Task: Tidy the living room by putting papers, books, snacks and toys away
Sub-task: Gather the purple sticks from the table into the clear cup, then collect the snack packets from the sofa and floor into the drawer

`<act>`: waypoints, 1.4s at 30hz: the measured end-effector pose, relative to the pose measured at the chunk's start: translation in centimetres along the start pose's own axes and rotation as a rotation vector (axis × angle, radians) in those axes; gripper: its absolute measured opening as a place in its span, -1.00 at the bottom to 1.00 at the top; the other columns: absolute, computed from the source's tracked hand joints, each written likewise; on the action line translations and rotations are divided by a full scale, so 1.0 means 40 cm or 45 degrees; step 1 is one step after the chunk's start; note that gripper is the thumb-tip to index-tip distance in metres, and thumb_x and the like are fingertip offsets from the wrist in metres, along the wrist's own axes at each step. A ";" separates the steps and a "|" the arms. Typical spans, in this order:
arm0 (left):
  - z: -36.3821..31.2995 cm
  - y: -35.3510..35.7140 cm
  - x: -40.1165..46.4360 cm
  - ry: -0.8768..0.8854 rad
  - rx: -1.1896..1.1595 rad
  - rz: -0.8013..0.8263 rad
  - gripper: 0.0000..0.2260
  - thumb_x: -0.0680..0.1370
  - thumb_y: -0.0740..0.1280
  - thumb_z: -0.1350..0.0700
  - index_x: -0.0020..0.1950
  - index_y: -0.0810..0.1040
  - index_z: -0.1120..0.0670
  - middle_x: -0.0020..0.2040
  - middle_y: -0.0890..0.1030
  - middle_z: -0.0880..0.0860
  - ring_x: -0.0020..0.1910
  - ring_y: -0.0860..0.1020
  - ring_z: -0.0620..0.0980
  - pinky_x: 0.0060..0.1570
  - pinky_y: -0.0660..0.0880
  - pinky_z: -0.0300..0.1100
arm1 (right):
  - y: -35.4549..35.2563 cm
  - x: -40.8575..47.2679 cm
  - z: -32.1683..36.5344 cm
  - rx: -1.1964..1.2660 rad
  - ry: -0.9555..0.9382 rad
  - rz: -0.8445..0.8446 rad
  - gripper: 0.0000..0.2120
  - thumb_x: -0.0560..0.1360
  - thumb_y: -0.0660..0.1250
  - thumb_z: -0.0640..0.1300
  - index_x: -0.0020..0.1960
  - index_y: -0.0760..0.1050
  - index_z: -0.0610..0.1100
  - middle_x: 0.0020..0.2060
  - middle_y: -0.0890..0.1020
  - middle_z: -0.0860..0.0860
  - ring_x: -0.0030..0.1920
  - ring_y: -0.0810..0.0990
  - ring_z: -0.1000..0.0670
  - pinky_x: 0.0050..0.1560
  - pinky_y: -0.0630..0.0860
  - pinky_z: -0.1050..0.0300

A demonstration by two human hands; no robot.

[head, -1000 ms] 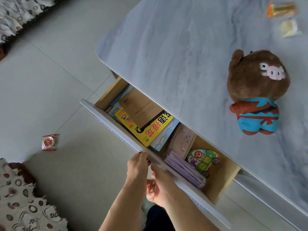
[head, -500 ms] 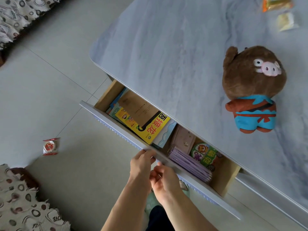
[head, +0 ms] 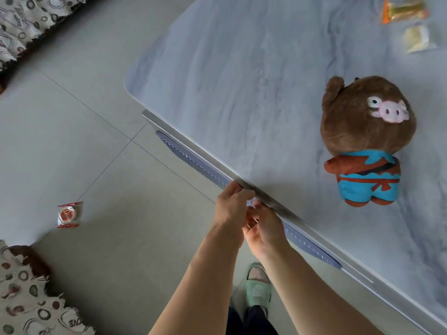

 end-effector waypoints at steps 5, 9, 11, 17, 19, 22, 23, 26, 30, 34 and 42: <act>0.006 -0.001 -0.002 -0.032 0.038 -0.043 -0.81 0.49 0.25 0.35 0.04 0.59 0.23 -0.15 0.54 0.09 -0.35 0.46 -0.02 -0.42 0.27 -0.27 | -0.003 -0.021 0.013 -0.054 0.044 -0.018 -0.75 0.52 0.08 -0.46 -0.13 0.42 -0.17 -0.32 0.50 -0.12 -0.51 0.58 0.01 -0.49 0.52 0.23; -0.004 -0.007 -0.015 -0.075 0.028 -0.022 -0.88 0.47 0.29 0.32 -0.19 0.44 0.12 -0.21 0.42 0.09 -0.15 0.38 0.00 -0.26 0.24 -0.15 | -0.003 -0.049 0.020 -0.123 0.067 -0.101 -0.76 0.50 0.10 -0.49 -0.14 0.41 -0.20 -0.39 0.46 -0.11 -0.56 0.51 0.02 -0.50 0.51 0.27; -0.014 -0.008 -0.024 -0.110 -0.021 -0.003 -0.75 0.48 0.30 0.29 -0.31 0.34 0.02 -0.29 0.35 0.04 -0.19 0.34 0.00 -0.24 0.23 -0.14 | 0.013 -0.064 0.032 -0.174 0.058 -0.114 -0.76 0.50 0.11 -0.47 -0.19 0.41 -0.20 -0.45 0.43 -0.09 -0.57 0.46 0.02 -0.52 0.48 0.28; -0.066 -0.052 -0.089 -0.128 -0.222 -0.050 -0.75 0.53 0.30 0.27 -0.30 0.40 0.02 -0.14 0.46 0.08 -0.03 0.46 0.03 -0.03 0.39 -0.08 | 0.079 -0.132 0.069 -0.314 0.018 -0.121 -0.86 0.55 0.17 -0.36 -0.09 0.47 -0.21 -0.35 0.47 -0.10 -0.38 0.45 -0.03 -0.42 0.45 0.19; -0.096 -0.075 -0.131 -0.116 -0.325 -0.067 -0.77 0.57 0.27 0.28 -0.25 0.44 0.04 -0.10 0.50 0.10 0.02 0.50 0.03 0.10 0.42 -0.06 | 0.105 -0.182 0.081 -0.334 -0.017 -0.094 -0.84 0.55 0.18 -0.36 0.03 0.48 -0.21 -0.33 0.50 -0.11 -0.38 0.46 -0.04 -0.43 0.45 0.21; -0.151 -0.120 -0.207 -0.053 -0.538 -0.117 -0.85 0.59 0.25 0.26 0.11 0.55 0.17 -0.08 0.59 0.08 0.05 0.56 0.04 0.14 0.46 -0.02 | 0.152 -0.278 0.105 -0.350 -0.077 -0.030 -0.84 0.56 0.19 -0.34 0.07 0.49 -0.19 -0.31 0.53 -0.10 -0.36 0.48 -0.02 -0.33 0.46 0.17; -0.167 -0.131 -0.230 -0.040 -0.595 -0.121 -0.76 0.59 0.25 0.25 0.25 0.51 0.18 -0.07 0.60 0.08 0.04 0.58 0.04 0.13 0.48 -0.02 | 0.169 -0.310 0.112 -0.341 -0.093 -0.007 -0.85 0.56 0.19 -0.33 0.06 0.48 -0.19 -0.31 0.52 -0.10 -0.36 0.48 -0.02 -0.31 0.45 0.17; -0.228 -0.162 -0.323 0.022 -0.683 -0.111 -0.66 0.58 0.26 0.23 0.36 0.45 0.19 -0.10 0.62 0.07 -0.02 0.60 0.03 0.14 0.49 -0.01 | 0.231 -0.419 0.128 -0.337 -0.151 0.062 -0.86 0.57 0.19 -0.30 0.07 0.48 -0.19 -0.32 0.53 -0.09 -0.39 0.48 0.00 -0.34 0.41 0.19; -0.310 -0.187 -0.445 0.105 -0.749 -0.054 -0.67 0.58 0.27 0.20 0.35 0.46 0.19 -0.14 0.65 0.06 -0.08 0.64 0.02 0.16 0.51 0.00 | 0.306 -0.551 0.143 -0.342 -0.210 0.144 -0.84 0.57 0.24 -0.26 0.10 0.53 -0.18 -0.27 0.56 -0.09 -0.33 0.52 -0.01 -0.31 0.45 0.17; -0.409 -0.231 -0.574 0.233 -0.789 -0.023 -0.73 0.61 0.24 0.18 0.30 0.48 0.14 -0.12 0.65 0.05 -0.10 0.64 0.01 0.06 0.53 -0.05 | 0.386 -0.698 0.162 -0.388 -0.291 0.240 -0.85 0.55 0.25 -0.25 0.08 0.55 -0.16 -0.27 0.57 -0.08 -0.32 0.52 -0.01 -0.29 0.46 0.16; -0.575 -0.291 -0.774 0.400 -0.839 0.058 -0.91 0.62 0.23 0.14 -0.01 0.53 0.06 -0.09 0.63 0.06 -0.12 0.62 0.02 0.05 0.51 -0.05 | 0.504 -0.921 0.220 -0.449 -0.448 0.367 -0.90 0.52 0.28 -0.24 -0.02 0.55 -0.11 -0.33 0.58 -0.04 -0.40 0.50 0.03 -0.35 0.42 0.18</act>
Point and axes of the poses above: each hand's wrist, its own x-axis towards the middle knuckle, its own y-axis out of the palm, z = x × y, the point moved 10 cm from there along x, towards the middle knuckle
